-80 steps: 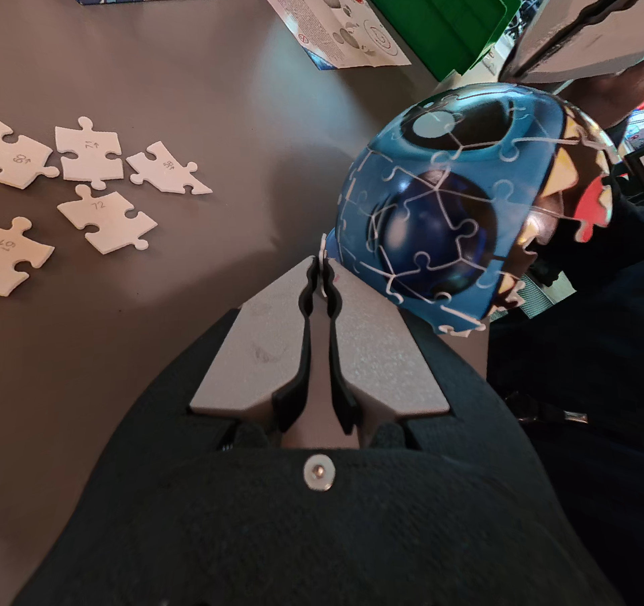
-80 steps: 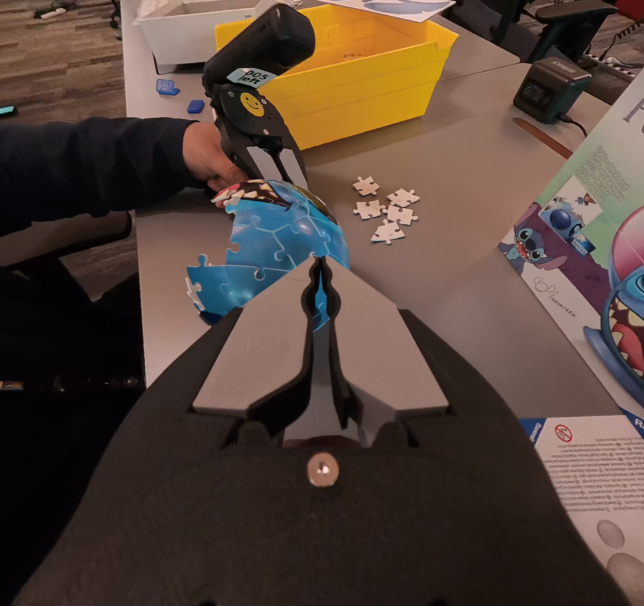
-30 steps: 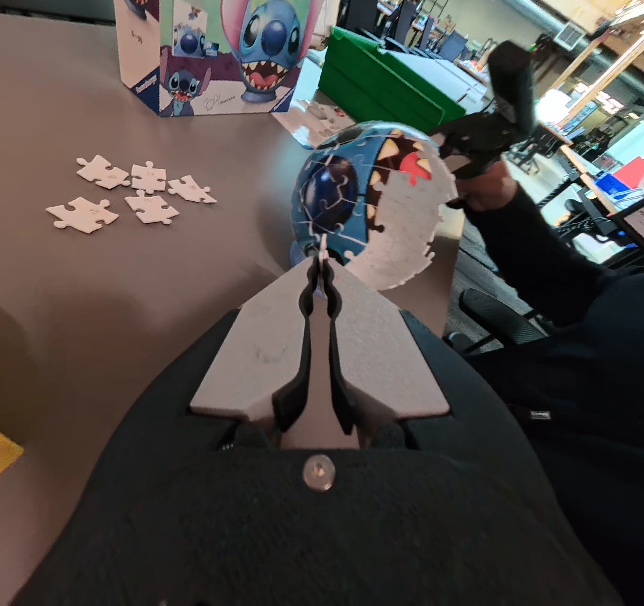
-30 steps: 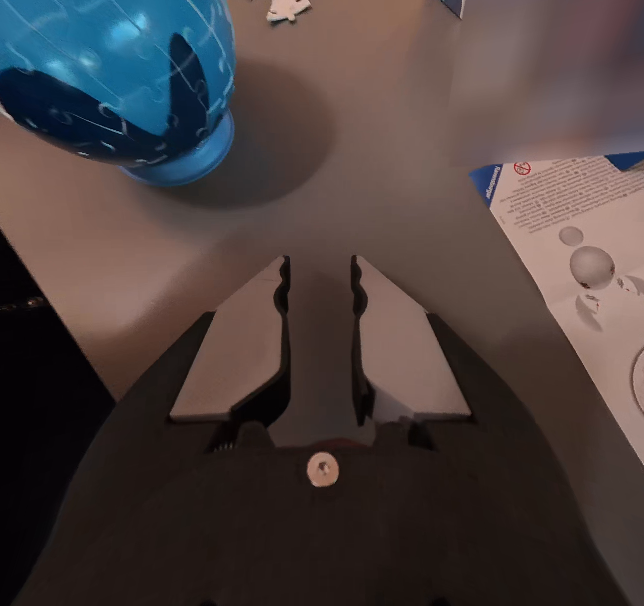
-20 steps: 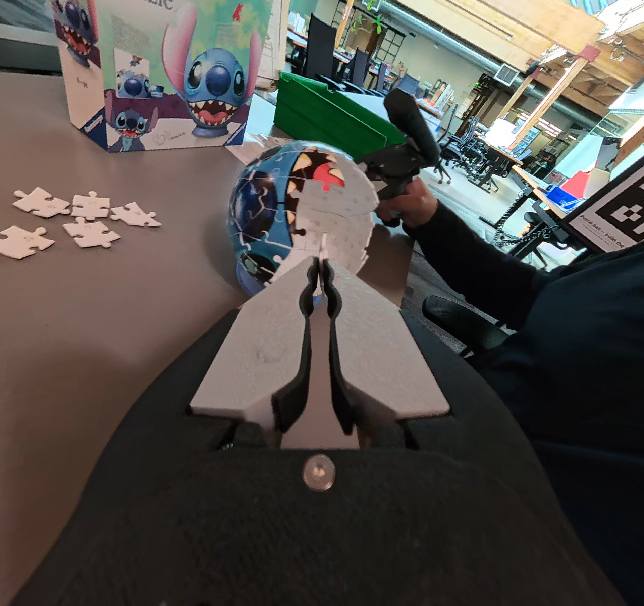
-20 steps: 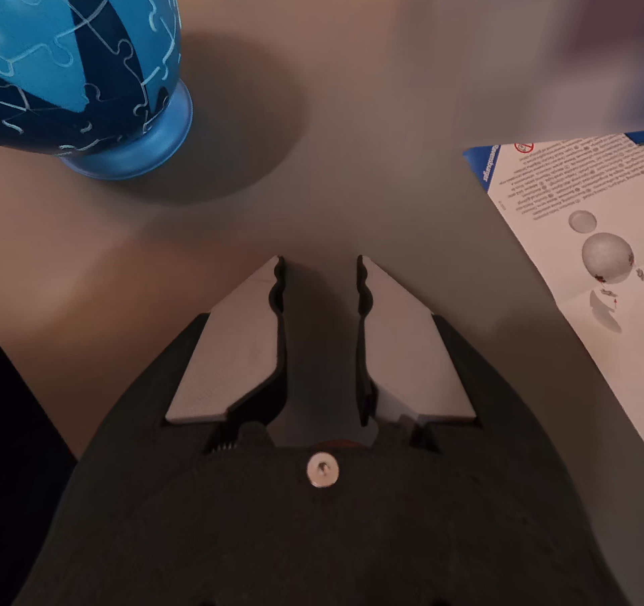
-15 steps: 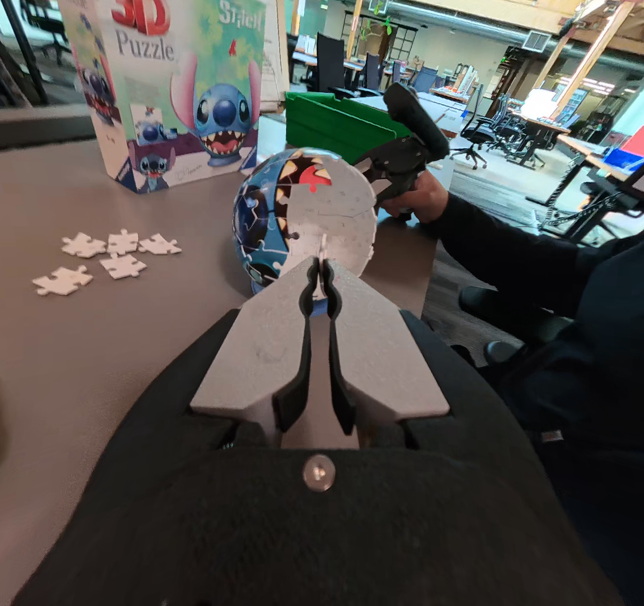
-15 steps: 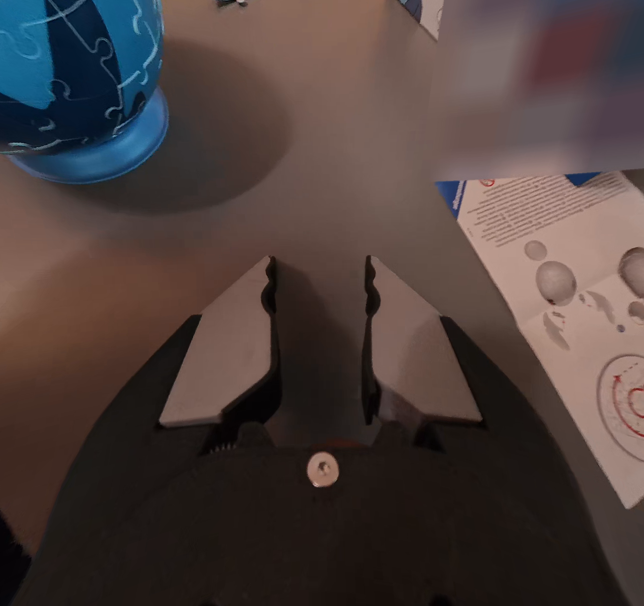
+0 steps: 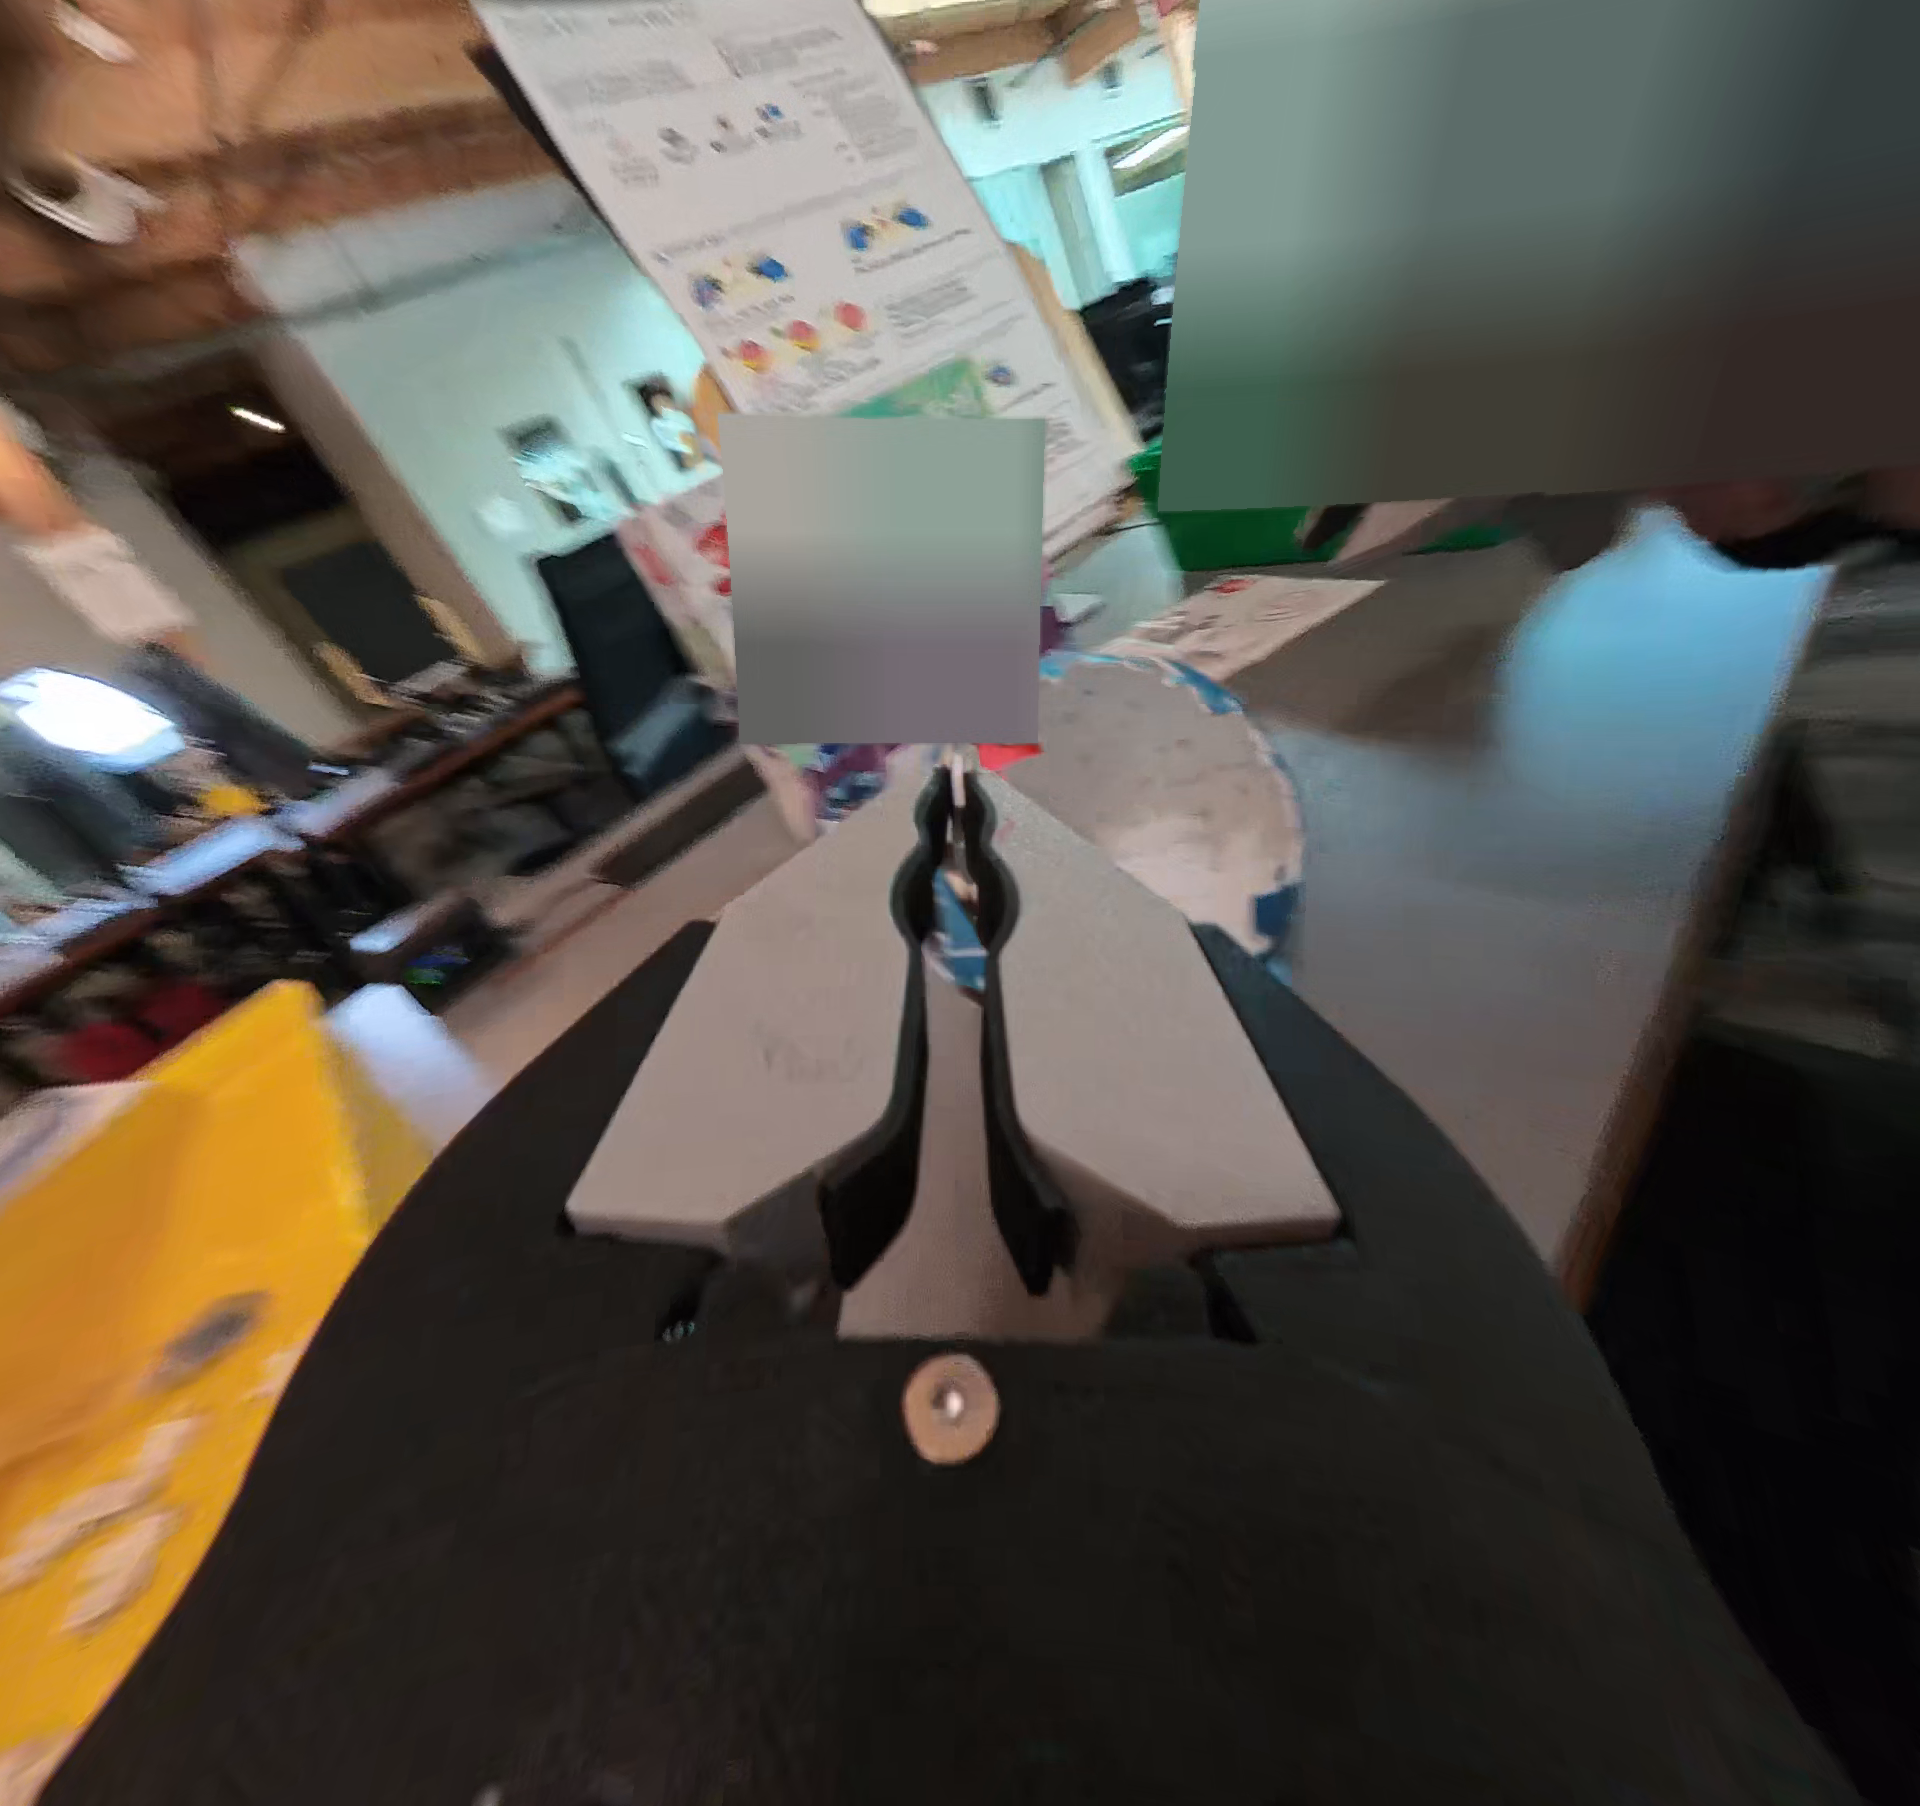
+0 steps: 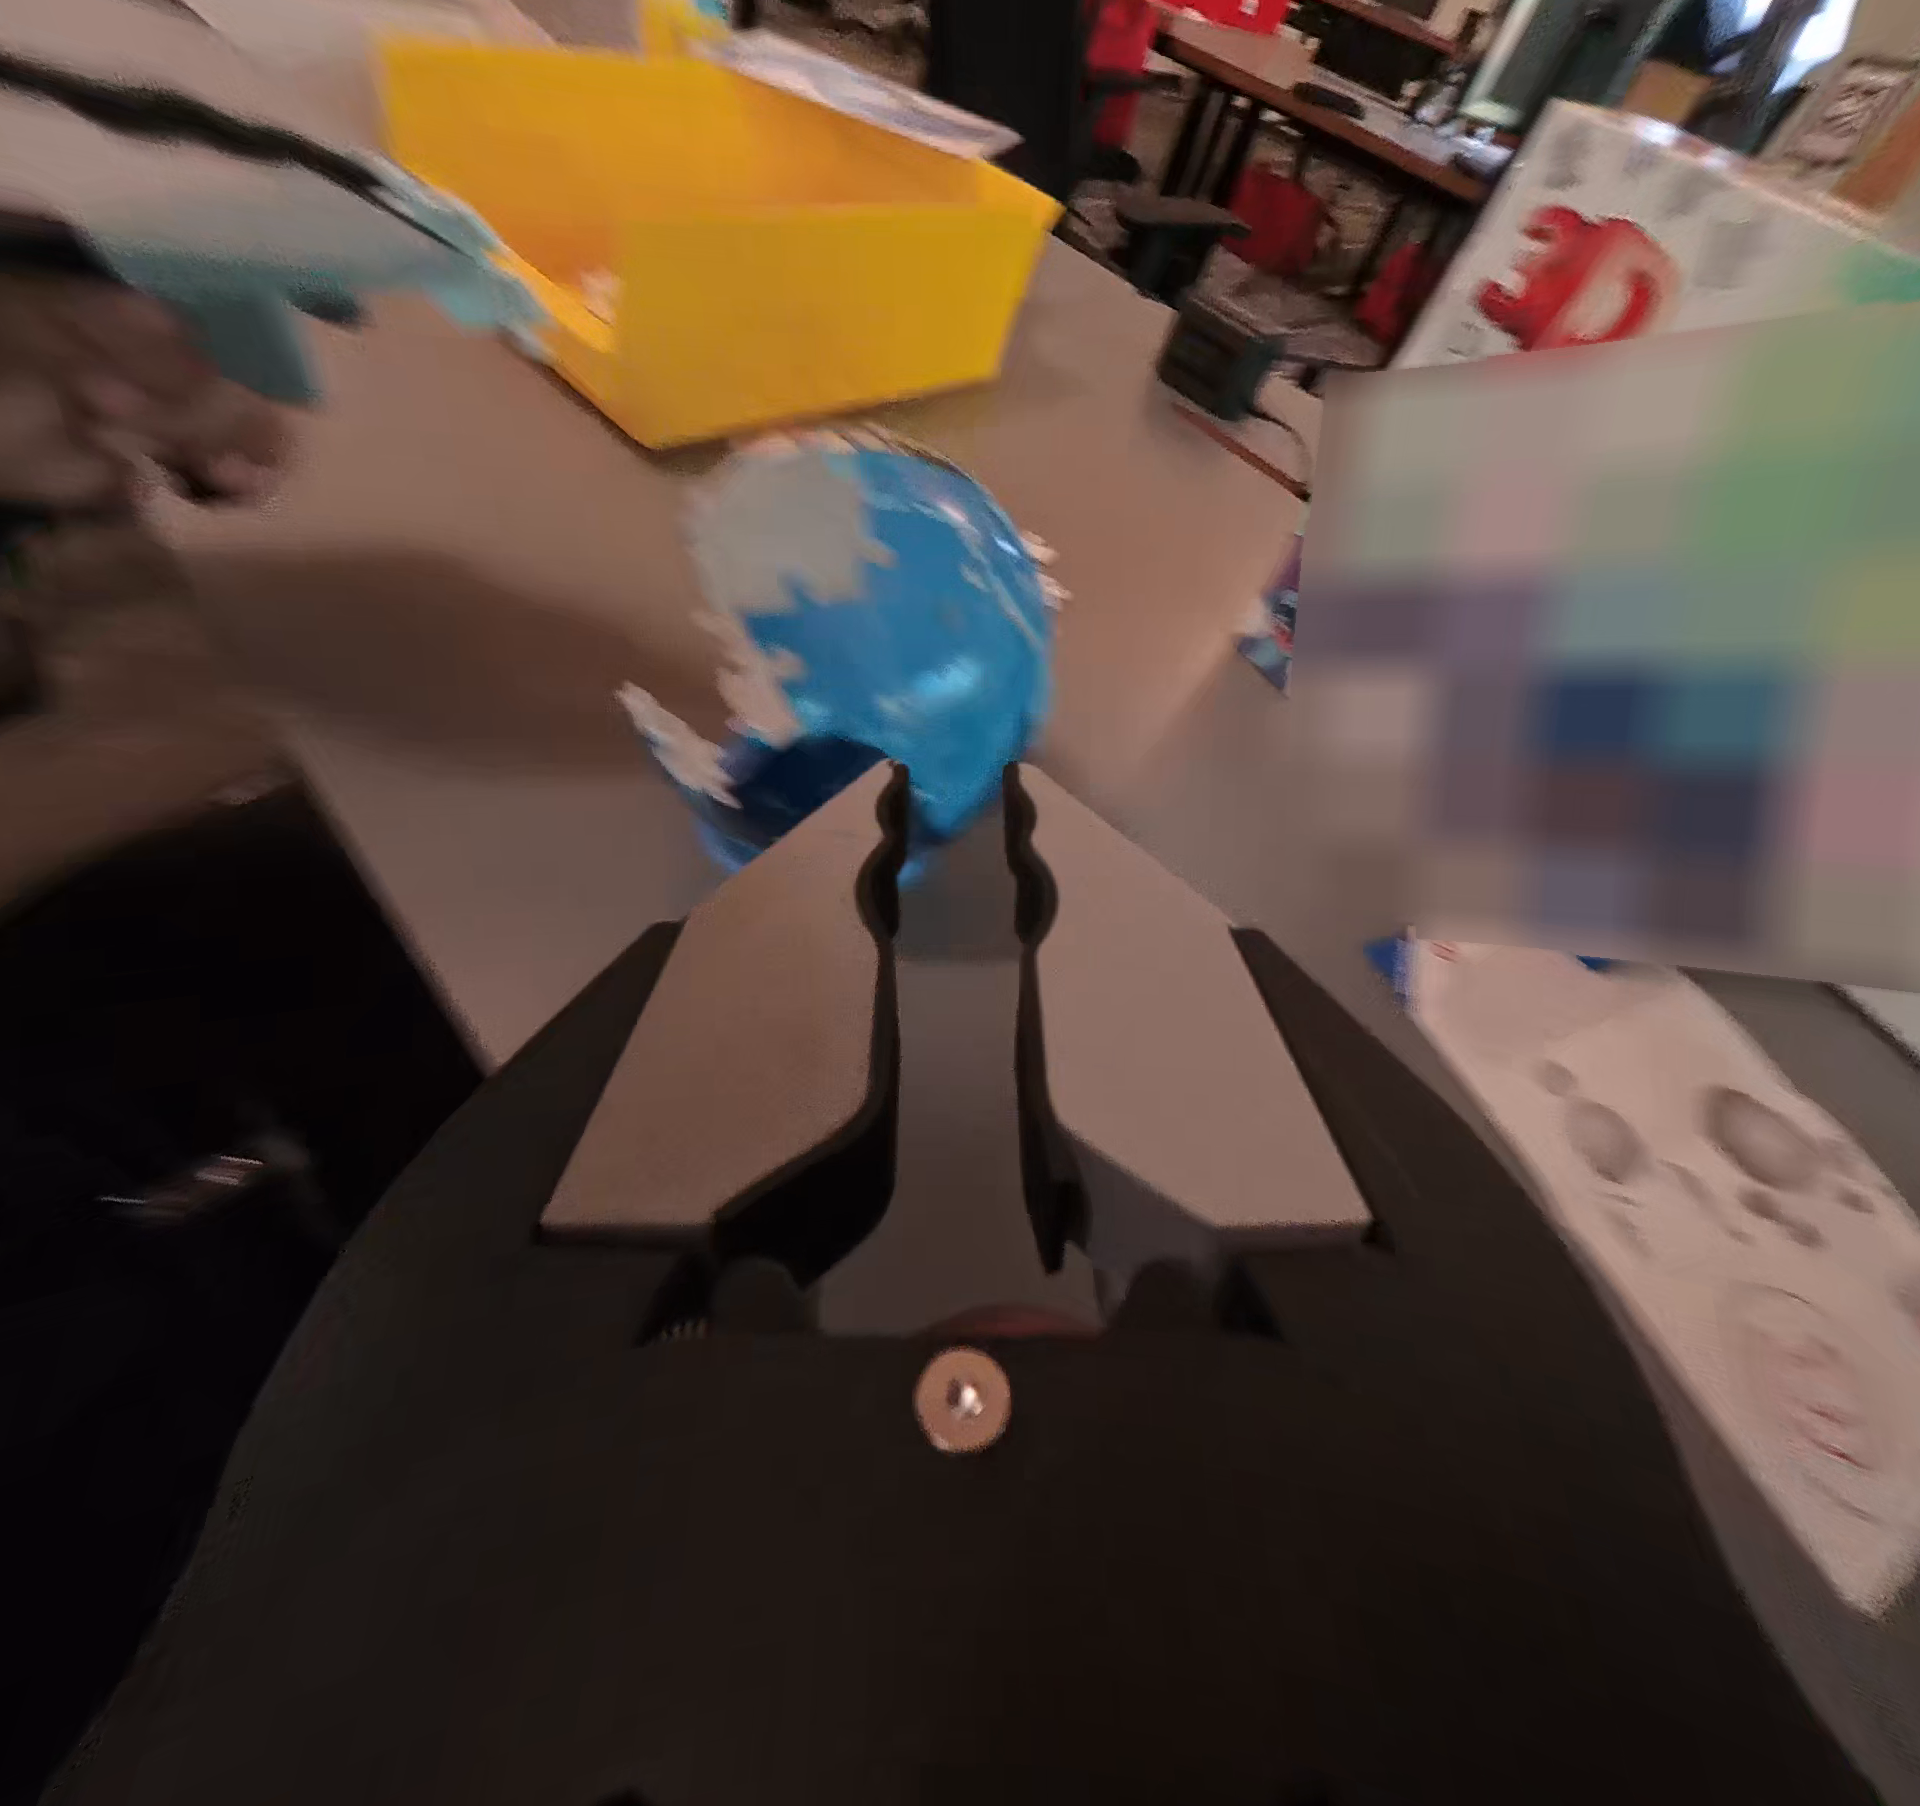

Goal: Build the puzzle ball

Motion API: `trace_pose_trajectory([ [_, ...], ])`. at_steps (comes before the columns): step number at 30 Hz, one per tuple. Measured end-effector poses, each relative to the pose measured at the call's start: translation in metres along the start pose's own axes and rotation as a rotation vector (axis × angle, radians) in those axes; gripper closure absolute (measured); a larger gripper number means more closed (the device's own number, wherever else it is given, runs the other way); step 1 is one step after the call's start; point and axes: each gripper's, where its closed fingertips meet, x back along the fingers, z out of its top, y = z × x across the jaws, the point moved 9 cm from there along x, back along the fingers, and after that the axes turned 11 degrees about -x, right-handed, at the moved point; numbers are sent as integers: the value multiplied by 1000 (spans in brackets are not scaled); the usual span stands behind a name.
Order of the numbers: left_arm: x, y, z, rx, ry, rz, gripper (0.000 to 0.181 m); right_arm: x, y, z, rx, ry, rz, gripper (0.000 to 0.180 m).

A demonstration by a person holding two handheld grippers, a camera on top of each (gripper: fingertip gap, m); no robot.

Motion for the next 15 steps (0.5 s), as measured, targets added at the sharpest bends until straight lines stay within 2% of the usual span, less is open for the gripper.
trace_pose_trajectory([
  [2, 0, 7, 9, -112, -16, 147, 181, -3, -30, 13, -82, 4, 122, 168],
  [4, -5, 19, 14, -246, -21, 250, 181, -13, -56, 24, -137, 5, 234, 162],
  [6, -12, 32, 16, -383, -33, 329, 181, -26, -73, 35, -158, 17, 277, 160],
  [10, -19, 42, 21, -468, -23, 394, 181, -47, -85, 49, -219, 45, 299, 158],
  [15, -21, 45, 14, -504, -52, 411, 181, -51, -89, 54, -287, 98, 336, 163],
])
